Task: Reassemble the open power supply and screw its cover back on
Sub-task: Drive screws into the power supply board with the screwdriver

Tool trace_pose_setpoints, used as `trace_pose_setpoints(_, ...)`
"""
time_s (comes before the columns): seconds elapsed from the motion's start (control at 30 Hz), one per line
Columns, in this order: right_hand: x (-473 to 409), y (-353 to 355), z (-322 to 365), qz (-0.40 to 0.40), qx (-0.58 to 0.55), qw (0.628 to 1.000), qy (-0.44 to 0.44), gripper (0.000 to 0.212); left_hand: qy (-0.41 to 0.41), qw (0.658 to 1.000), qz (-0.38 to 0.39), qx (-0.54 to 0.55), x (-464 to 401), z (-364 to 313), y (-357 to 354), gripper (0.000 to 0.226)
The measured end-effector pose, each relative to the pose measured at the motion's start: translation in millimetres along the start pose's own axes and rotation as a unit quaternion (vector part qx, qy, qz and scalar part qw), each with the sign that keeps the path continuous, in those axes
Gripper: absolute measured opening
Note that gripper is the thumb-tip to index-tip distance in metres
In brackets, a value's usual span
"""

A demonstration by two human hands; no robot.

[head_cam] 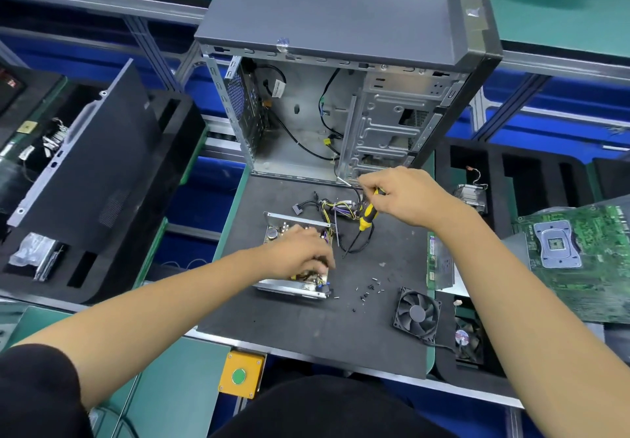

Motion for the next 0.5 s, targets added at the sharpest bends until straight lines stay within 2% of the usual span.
trace_pose_setpoints(0.1,4.5,-3.0,-5.1,0.009,0.0,1.0,-0.003,0.011,-0.083,0.99,0.06,-0.093,-0.9,-6.0,-8.8,0.034)
trace_pose_setpoints(0.2,5.8,-8.6,-6.6,0.019,-0.003,1.0,0.001,0.013,-0.14,0.973,0.088,-0.161,-4.3,-8.6,-12.0,0.032)
trace_pose_setpoints(0.3,6.2,-14.2,-7.7,0.02,-0.003,1.0,0.006,0.016,-0.141,0.974,0.122,-0.132,-11.4,-6.6,-9.6,0.023)
trace_pose_setpoints(0.43,4.7,-20.1,-7.4,0.028,-0.004,1.0,0.01,0.015,-0.15,0.978,0.109,-0.09,-11.8,0.5,-5.3,0.023)
trace_pose_setpoints(0.5,3.3,-24.0,-8.6,0.034,-0.002,0.999,0.012,0.014,-0.148,0.979,0.115,-0.082,-9.7,3.4,-4.4,0.013)
Point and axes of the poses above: each hand's wrist, its own x-axis away from the middle knuckle, its own y-axis out of the back of the hand, z = x × y, the point moved 1 cm from there along -x, towards the middle knuckle, and after that the axes turned 15 degrees about -x, right-handed, at the moved point
